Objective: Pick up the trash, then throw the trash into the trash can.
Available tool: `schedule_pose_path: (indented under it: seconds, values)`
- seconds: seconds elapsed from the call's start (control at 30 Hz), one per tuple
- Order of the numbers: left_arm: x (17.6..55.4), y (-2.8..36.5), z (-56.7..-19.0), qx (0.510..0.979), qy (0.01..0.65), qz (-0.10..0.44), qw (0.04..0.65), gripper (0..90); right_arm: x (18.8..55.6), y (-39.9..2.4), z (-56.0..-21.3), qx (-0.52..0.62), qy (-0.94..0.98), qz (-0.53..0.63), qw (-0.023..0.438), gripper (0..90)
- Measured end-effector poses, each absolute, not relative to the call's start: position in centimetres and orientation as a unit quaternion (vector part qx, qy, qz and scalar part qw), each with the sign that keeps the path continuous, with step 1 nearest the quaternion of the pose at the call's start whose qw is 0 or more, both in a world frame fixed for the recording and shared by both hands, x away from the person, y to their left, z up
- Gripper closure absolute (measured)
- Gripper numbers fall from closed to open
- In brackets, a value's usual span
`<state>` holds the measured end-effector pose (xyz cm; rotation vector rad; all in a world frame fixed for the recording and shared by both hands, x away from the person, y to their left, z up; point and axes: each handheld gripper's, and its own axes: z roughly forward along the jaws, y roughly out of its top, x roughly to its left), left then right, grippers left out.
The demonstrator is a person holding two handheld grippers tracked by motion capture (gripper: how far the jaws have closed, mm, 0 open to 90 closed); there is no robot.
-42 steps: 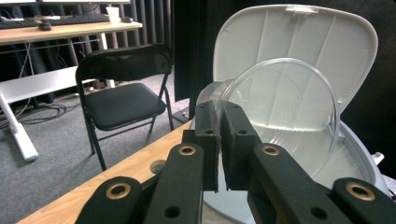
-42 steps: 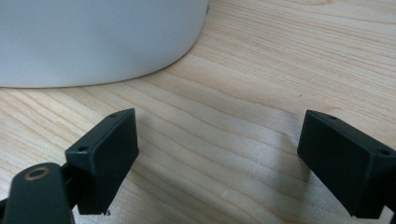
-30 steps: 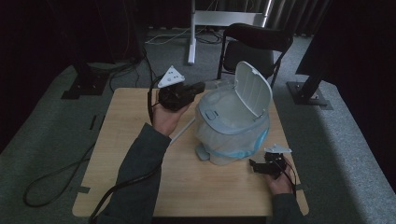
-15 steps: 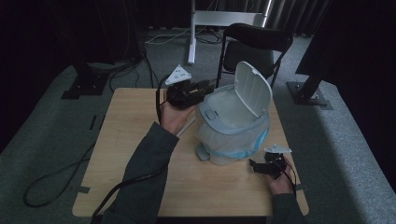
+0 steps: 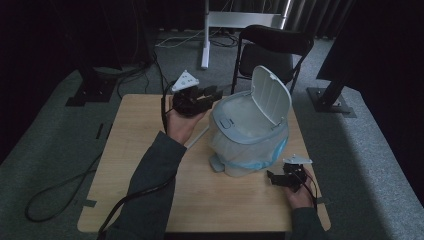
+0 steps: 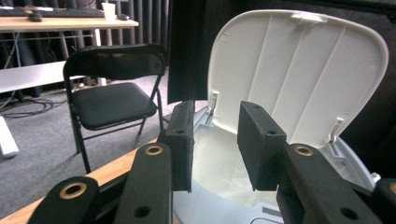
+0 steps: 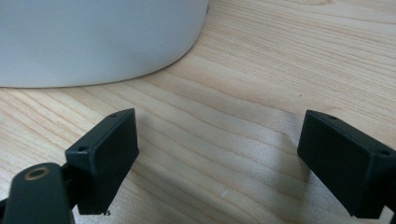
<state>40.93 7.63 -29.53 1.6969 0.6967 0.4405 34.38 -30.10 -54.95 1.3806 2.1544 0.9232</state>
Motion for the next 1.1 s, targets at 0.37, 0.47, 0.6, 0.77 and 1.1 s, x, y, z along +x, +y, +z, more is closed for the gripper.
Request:
schedule_pose_path:
  seconds: [0.37,0.47,0.6,0.77,1.1]
  values:
    - [41.2,9.6,-30.6,0.727,0.318,0.200,0.575,65.5,34.4,-30.1,-55.0,0.496,0.774,0.332,0.209,11.3]
    - [41.4,10.4,-31.1,0.723,0.329,0.202,0.573,64.8,34.4,-30.1,-55.0,0.496,0.774,0.332,0.209,11.3]
    - [41.4,11.0,-31.6,0.724,0.335,0.206,0.567,64.5,34.4,-30.1,-55.0,0.496,0.774,0.332,0.209,11.3]
    - [41.6,12.0,-32.4,0.725,0.347,0.213,0.556,62.4,34.4,-30.1,-55.0,0.496,0.774,0.332,0.209,11.3]
    - [41.7,13.5,-33.7,0.729,0.365,0.222,0.535,60.0,34.4,-30.1,-55.0,0.496,0.774,0.332,0.209,11.3]
